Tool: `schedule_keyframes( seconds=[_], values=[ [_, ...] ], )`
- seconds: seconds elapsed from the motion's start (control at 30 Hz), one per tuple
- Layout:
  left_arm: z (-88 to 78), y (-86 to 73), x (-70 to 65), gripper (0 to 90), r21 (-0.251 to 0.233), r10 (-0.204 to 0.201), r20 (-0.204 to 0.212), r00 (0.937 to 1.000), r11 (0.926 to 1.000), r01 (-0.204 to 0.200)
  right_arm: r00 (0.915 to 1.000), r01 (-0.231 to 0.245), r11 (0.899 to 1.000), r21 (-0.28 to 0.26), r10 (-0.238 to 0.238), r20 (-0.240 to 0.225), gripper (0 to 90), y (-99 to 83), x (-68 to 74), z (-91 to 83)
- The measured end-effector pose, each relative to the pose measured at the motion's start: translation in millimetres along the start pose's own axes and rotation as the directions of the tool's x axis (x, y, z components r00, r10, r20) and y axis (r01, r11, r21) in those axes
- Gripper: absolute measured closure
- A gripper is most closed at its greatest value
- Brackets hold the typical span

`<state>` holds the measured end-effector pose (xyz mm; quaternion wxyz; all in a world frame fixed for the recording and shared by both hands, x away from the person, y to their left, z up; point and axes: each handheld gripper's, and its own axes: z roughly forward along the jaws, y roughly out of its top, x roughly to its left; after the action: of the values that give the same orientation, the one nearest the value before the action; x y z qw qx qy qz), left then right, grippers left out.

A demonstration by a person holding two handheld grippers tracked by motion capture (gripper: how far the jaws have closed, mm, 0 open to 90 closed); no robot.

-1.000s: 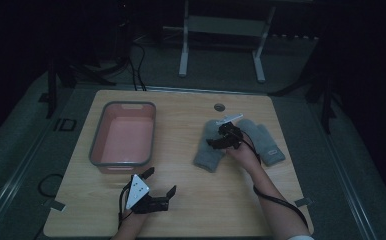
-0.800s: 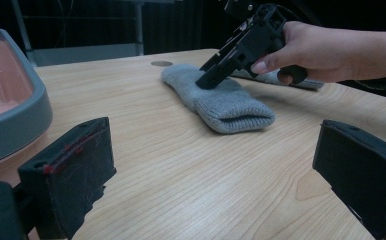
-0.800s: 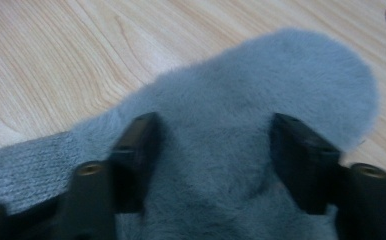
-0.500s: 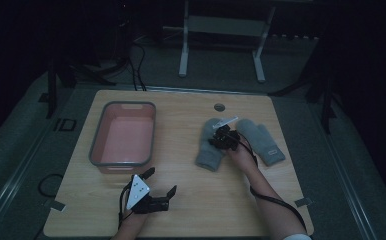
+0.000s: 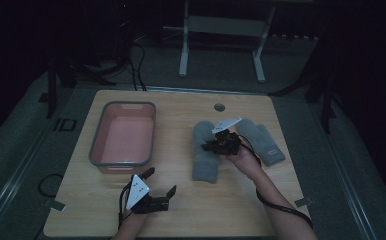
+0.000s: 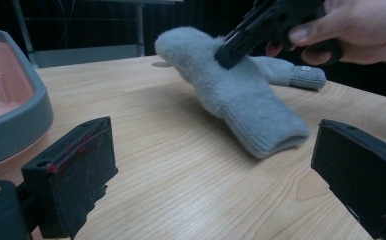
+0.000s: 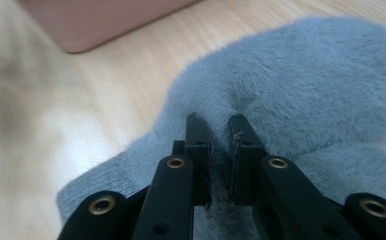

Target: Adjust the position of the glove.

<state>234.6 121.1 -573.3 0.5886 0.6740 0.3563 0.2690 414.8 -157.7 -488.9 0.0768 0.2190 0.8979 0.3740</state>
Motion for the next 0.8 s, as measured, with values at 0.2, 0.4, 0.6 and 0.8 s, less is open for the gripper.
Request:
schedule_keyframes(
  seconds=[0.2,0.4,0.6,0.8],
  values=[
    [0.0,0.0,0.0,4.3,0.001,0.003,0.002,1.0000,1.0000,-0.003,0.9999,0.000,1.000,0.008,0.000,-0.016,82.2,-3.8,9.3,5.2],
    [-0.2,0.0,0.2,4.3,0.000,0.001,0.001,1.0000,1.0000,-0.001,0.9990,0.009,0.998,0.067,-0.006,-0.044,79.3,-16.8,1.7,30.3],
    [-0.4,-0.1,0.2,4.2,-0.003,0.003,0.003,1.0000,1.0000,-0.003,0.9999,-0.001,0.997,0.079,0.002,-0.014,54.2,-25.6,-4.2,43.1],
    [-0.4,-0.2,0.4,4.2,-0.003,0.000,0.004,1.0000,1.0000,0.000,0.9998,0.017,0.998,0.068,-0.018,0.008,41.4,-23.9,-2.6,32.9]
  ],
)
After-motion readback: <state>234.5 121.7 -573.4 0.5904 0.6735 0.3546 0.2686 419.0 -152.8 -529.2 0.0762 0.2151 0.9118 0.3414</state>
